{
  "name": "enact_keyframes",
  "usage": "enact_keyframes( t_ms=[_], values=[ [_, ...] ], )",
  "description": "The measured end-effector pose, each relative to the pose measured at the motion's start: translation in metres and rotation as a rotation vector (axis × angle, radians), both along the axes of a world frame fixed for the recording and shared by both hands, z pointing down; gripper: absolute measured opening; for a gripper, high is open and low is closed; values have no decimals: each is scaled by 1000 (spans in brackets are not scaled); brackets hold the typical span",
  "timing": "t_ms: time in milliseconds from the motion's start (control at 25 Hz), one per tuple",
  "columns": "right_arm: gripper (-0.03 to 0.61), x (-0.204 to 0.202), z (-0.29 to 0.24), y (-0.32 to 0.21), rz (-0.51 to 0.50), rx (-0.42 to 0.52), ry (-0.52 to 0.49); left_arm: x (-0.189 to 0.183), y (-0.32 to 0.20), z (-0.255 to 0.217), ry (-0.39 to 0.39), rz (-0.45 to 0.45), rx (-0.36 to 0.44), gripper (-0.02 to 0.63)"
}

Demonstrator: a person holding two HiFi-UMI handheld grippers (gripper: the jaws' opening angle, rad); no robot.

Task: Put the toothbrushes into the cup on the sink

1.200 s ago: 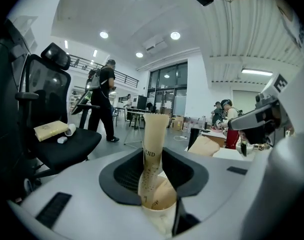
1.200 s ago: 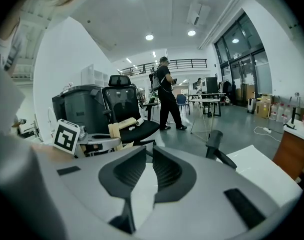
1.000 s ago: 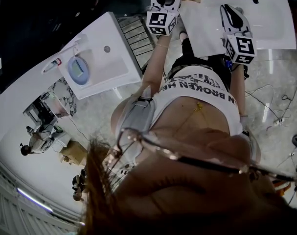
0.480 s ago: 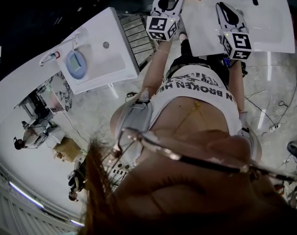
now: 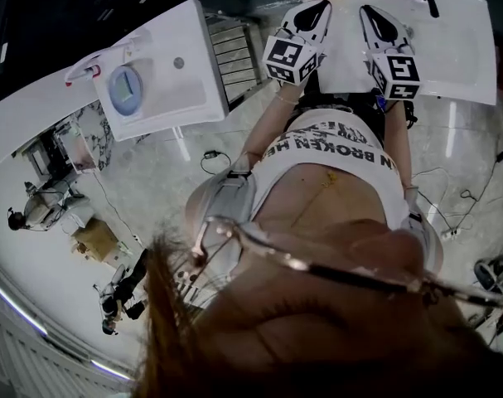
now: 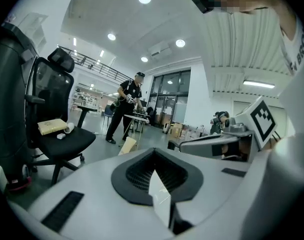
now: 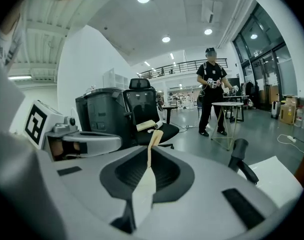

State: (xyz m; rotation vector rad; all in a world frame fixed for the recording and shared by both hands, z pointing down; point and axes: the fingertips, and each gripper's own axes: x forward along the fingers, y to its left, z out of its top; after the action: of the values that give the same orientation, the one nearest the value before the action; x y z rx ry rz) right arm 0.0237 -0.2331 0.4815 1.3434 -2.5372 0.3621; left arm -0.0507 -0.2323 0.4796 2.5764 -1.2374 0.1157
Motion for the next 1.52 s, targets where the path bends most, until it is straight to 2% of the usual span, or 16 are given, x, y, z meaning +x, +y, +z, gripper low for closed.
enact_keyframes(
  t_ms=[920,1520],
  values=[
    [25,-2,-50,56,-199,133,14,31,69,-63,23,-97,89,14],
    [25,8,-54,63,-203,127,29,37,76,-70,-7,-103,97,14]
  ],
)
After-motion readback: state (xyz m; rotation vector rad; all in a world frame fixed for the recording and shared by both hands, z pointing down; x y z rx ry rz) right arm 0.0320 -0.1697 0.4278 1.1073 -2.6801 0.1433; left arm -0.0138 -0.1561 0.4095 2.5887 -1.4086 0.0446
